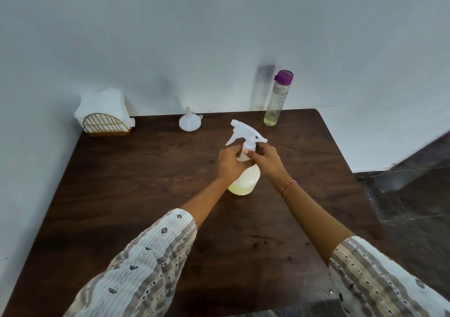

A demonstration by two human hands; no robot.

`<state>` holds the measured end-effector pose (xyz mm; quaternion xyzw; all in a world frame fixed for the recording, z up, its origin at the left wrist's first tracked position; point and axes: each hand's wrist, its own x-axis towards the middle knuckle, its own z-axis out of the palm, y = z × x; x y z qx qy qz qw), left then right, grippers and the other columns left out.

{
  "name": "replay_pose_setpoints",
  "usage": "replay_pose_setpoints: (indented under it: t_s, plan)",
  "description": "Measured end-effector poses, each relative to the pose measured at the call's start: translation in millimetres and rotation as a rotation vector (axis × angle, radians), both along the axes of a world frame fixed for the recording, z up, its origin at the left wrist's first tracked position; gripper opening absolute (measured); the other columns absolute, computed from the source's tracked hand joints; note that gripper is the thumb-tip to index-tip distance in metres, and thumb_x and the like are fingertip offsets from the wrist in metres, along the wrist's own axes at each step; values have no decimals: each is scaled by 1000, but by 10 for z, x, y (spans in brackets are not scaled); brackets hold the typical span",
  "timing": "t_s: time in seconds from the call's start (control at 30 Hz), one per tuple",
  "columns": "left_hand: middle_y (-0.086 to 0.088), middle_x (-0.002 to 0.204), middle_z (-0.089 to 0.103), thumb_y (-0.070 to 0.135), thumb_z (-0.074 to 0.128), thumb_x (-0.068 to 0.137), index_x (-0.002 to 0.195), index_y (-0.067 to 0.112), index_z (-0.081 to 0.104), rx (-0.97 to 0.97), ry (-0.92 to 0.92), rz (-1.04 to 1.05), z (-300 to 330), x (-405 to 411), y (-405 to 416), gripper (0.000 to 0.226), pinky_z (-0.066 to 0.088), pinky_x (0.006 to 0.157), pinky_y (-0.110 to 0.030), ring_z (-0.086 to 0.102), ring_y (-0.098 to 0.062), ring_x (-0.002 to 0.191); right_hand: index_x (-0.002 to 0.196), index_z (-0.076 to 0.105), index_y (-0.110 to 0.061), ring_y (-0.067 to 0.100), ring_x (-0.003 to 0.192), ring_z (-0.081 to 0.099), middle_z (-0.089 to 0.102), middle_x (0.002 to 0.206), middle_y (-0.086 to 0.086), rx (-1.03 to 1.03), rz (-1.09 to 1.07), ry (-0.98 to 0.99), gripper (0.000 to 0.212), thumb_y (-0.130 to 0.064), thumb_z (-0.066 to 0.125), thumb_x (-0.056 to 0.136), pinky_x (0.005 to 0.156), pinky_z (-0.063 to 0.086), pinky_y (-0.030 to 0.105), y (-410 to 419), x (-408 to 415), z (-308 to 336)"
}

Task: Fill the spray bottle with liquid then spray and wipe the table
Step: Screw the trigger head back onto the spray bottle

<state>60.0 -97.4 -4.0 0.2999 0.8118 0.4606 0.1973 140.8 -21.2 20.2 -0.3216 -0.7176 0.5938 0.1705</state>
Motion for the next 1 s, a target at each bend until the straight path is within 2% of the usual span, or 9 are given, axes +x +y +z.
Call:
replay_pose_setpoints:
  t_s: [0.1, 0.23, 0.43, 0.5, 0.6, 0.7, 0.8, 0.9, 1.0]
  plan:
    - [-6, 100, 70, 28, 77, 74, 105, 10, 67, 88, 42, 54, 162, 28, 33, 37, 52, 76, -31, 64, -19, 90, 107, 63, -2, 18, 88, 68, 68, 100, 11, -116, -66, 98, 22, -6, 64, 85, 72, 55, 21, 32, -19, 204]
    - [-10, 102, 65, 26, 72, 79, 104, 8, 59, 149, -20, -22, 361, 11, 18, 33, 52, 75, -34, 63, -22, 93, 109, 62, 3, 17, 80, 69, 69, 100, 16, -227, -110, 167, 36, -5, 74, 76, 61, 55, 19, 54, -75, 420]
    - [-4, 115, 66, 26, 58, 91, 126, 21, 54, 229, -237, -226, 586, -44, -51, 36, 53, 88, -34, 64, -18, 103, 108, 59, 3, 29, 89, 67, 69, 90, 12, -231, -105, 168, 45, -14, 79, 72, 88, 55, 47, 98, -137, 647]
    - [-7, 110, 68, 26, 61, 89, 123, 16, 57, 216, -207, -196, 628, -62, -41, 36, 54, 85, -36, 66, -21, 100, 107, 58, 2, 29, 89, 67, 67, 92, 13, -130, -141, 140, 48, -19, 80, 70, 82, 57, 42, 80, -162, 695]
    - [-6, 102, 68, 18, 64, 86, 118, 10, 61, 226, -151, -100, 690, -4, -5, 33, 53, 76, -30, 65, -20, 93, 106, 56, -4, 16, 82, 62, 63, 92, 6, 125, -223, 71, 50, -28, 80, 69, 65, 51, 21, -24, -199, 750]
    - [-2, 103, 69, 21, 69, 82, 118, 15, 62, 253, -163, -64, 706, -34, -19, 37, 53, 81, -30, 65, -17, 93, 107, 60, -10, 21, 90, 66, 67, 98, 7, -61, -24, 103, 34, -29, 69, 81, 75, 53, 27, 7, -160, 821]
    - [-4, 106, 71, 25, 74, 77, 110, 15, 67, 288, -173, -19, 719, -77, -56, 35, 53, 88, -38, 66, -18, 97, 98, 65, -10, 19, 82, 66, 68, 91, 8, -213, 131, 174, 13, -18, 59, 90, 72, 53, 25, 105, -57, 906]
    - [-7, 103, 72, 24, 75, 76, 104, 12, 69, 314, -152, 42, 761, -35, -47, 31, 55, 86, -37, 67, -18, 94, 99, 66, -3, 28, 85, 69, 71, 91, 15, -52, 5, 209, 34, -24, 76, 75, 77, 57, 39, 72, -111, 892]
    - [-5, 100, 73, 24, 75, 76, 105, 15, 69, 328, -146, 52, 810, -29, -55, 30, 55, 85, -39, 68, -17, 91, 108, 62, -10, 25, 92, 69, 71, 97, 10, 6, -16, 162, 54, -40, 77, 66, 83, 57, 40, 13, -138, 903]
